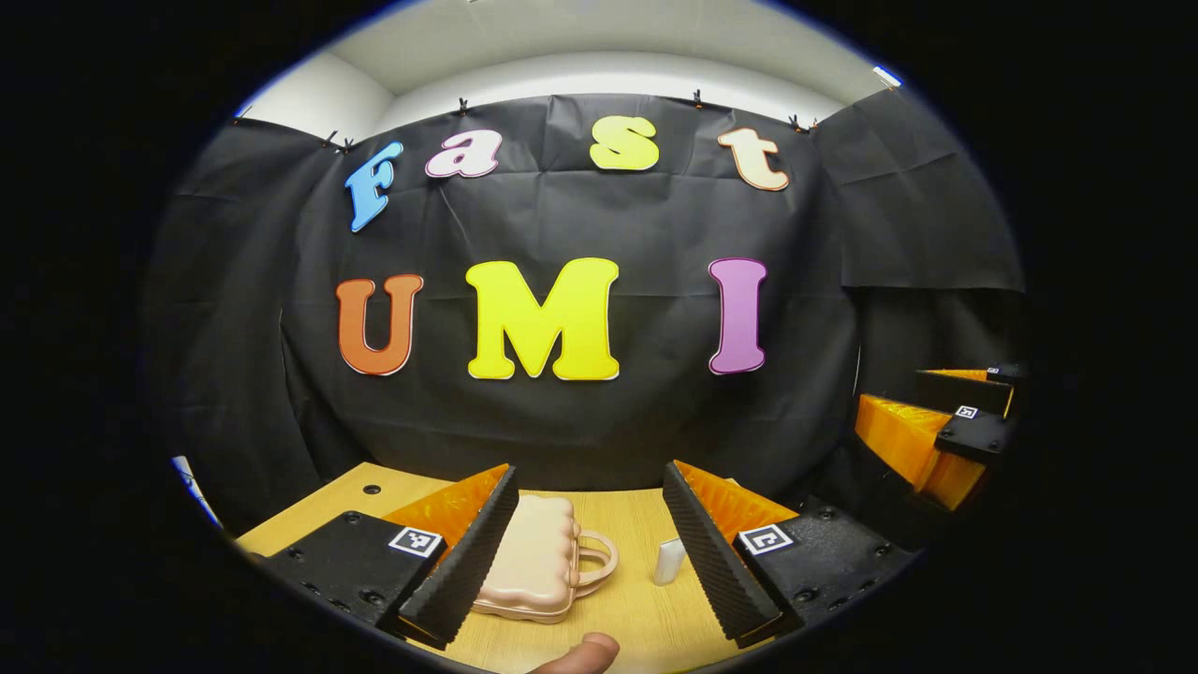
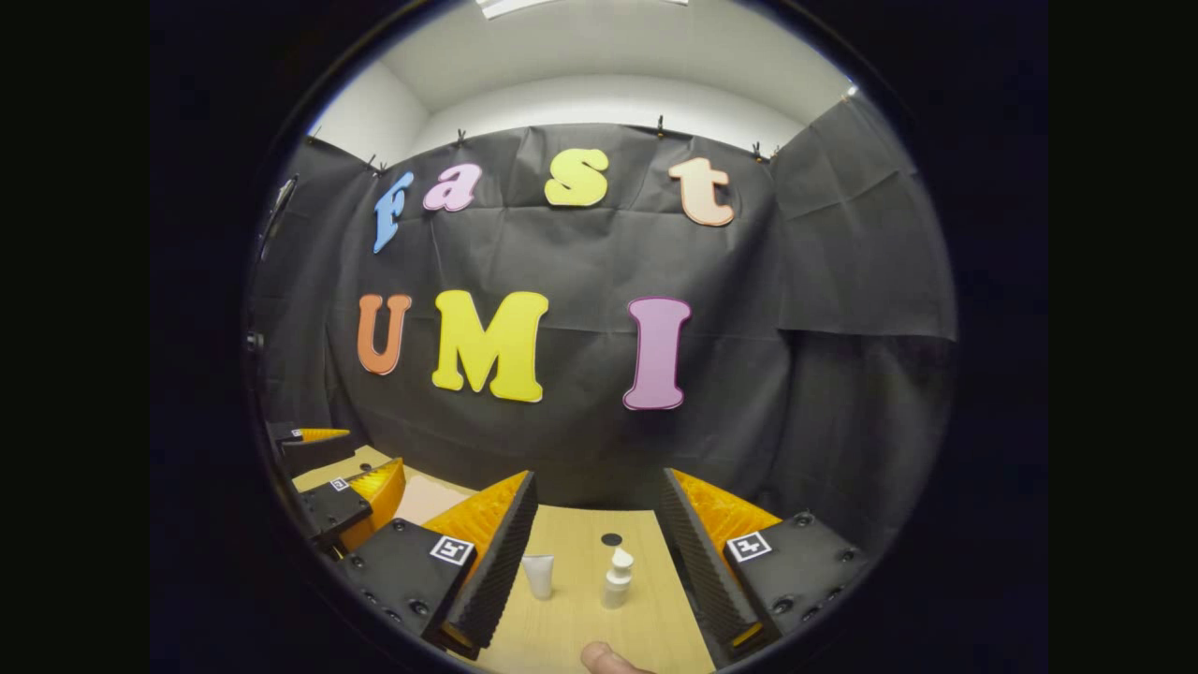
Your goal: First open the suitcase, pack the skin care products into it, and then close the suitcase.
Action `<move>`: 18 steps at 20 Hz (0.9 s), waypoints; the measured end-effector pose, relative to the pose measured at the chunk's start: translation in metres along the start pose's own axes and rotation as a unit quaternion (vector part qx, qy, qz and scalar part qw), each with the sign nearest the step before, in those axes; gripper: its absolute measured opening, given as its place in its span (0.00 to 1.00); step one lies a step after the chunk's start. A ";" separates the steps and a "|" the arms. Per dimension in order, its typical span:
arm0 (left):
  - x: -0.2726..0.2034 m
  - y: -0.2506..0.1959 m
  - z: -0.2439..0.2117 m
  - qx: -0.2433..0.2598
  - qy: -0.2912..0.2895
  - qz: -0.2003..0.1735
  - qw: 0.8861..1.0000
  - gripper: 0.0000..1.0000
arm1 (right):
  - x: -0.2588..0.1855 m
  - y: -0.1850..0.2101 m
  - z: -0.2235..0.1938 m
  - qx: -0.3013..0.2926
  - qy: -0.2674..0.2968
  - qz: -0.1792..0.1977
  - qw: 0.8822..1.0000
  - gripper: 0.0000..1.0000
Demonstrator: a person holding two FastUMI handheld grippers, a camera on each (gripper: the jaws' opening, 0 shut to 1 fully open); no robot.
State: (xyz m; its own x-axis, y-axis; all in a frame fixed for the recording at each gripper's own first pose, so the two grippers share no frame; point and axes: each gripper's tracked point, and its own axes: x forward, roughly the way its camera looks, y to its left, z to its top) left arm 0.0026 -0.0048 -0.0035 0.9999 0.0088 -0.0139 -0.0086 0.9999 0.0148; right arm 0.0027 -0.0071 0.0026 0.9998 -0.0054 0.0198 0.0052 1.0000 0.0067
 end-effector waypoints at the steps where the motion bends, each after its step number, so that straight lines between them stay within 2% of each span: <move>1: 0.000 -0.002 0.000 0.000 0.001 0.000 1.000 0.99 | 0.000 0.000 0.000 0.000 -0.001 0.001 1.000 0.80; 10: 0.002 -0.005 -0.011 0.011 0.009 0.005 1.000 0.99 | 0.001 -0.013 -0.011 0.000 0.009 -0.003 1.000 0.80; 15: 0.021 0.013 -0.040 0.074 0.001 0.022 0.997 1.00 | 0.009 -0.040 -0.022 -0.003 0.015 -0.020 1.000 0.79; 18: 0.037 0.025 -0.067 0.145 0.004 0.034 0.989 1.00 | 0.013 -0.064 -0.025 -0.013 0.011 -0.036 0.999 0.79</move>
State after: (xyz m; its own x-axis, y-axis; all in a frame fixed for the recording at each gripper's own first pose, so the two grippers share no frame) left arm 0.0382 0.0212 -0.0711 0.9970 0.0770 -0.0115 -0.0700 0.9508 0.3018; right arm 0.0159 -0.0713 -0.0223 0.9969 -0.0781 -0.0019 0.0781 0.9968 -0.0182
